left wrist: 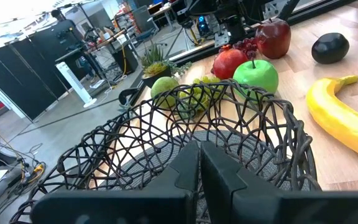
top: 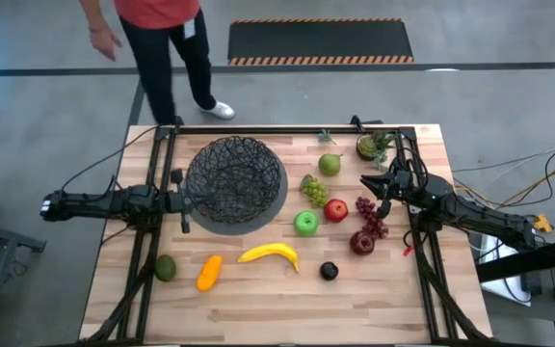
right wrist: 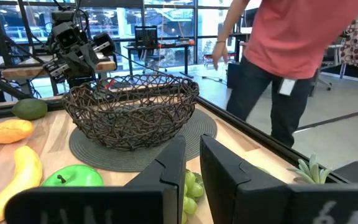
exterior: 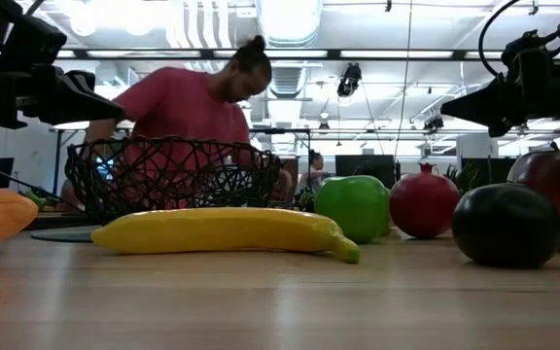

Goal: Build produce basket

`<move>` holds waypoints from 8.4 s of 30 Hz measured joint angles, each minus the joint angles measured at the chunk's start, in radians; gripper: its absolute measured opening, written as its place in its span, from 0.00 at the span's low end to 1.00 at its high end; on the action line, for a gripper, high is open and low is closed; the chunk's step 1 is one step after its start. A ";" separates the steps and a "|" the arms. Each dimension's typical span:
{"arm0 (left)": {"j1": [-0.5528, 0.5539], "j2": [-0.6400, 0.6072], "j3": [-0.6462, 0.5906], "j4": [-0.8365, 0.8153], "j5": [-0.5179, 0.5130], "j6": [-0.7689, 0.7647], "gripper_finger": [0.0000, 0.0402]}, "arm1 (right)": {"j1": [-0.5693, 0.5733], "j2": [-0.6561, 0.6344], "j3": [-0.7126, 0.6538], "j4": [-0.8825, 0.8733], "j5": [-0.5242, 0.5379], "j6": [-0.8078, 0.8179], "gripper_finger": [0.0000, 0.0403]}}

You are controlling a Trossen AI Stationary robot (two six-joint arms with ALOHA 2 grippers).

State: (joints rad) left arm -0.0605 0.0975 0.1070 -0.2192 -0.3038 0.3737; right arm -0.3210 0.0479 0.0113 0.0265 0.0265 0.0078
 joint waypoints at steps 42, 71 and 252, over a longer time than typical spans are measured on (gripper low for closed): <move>0.000 0.205 0.021 1.116 0.096 -0.419 0.00 | 0.000 0.145 0.000 0.629 -0.013 0.156 0.10; -0.044 0.899 0.498 1.084 0.272 -0.578 0.00 | 0.000 0.399 0.000 0.975 -0.079 -0.056 0.10; -0.247 1.762 1.164 -0.270 0.154 -0.839 0.27 | 0.000 0.399 0.000 0.867 -0.029 -0.150 0.09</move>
State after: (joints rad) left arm -0.3077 1.8593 1.2707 -0.4888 -0.1494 -0.4654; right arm -0.3210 0.4473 0.0113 0.8936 -0.0028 -0.1426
